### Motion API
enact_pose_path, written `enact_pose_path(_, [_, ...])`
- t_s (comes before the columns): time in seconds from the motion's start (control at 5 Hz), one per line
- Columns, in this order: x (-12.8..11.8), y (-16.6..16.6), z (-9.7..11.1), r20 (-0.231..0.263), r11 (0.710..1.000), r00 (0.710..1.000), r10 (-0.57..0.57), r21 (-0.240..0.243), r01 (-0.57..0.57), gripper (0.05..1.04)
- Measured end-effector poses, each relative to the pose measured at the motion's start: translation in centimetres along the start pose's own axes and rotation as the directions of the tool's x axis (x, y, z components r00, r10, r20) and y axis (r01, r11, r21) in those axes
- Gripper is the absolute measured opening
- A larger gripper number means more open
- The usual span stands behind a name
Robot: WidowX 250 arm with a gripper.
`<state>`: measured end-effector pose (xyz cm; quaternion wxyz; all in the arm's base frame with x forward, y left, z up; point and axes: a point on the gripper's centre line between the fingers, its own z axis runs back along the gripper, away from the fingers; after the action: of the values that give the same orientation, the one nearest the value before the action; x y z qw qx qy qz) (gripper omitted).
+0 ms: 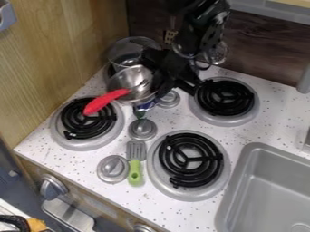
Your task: Move the wok to the bottom left corner burner
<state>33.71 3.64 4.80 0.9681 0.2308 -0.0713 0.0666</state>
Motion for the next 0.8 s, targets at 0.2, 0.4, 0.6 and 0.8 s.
enact_pose_path(0.2, [-1.2,3.3,-2.1,-0.042,0.998,0.998,0.056,0.016,-0.055,0.067])
enact_pose_path(0.4, [-2.0,4.6,-3.4,-0.053,0.999,0.998,0.043,0.021,-0.042,0.067])
enact_pose_path(0.6, [-1.7,6.8,-4.9,-0.039,0.998,0.998,0.057,0.008,-0.057,0.067])
enact_pose_path(0.8, [-1.8,6.2,-7.0,-0.034,0.999,0.999,0.004,-0.035,-0.006,0.067])
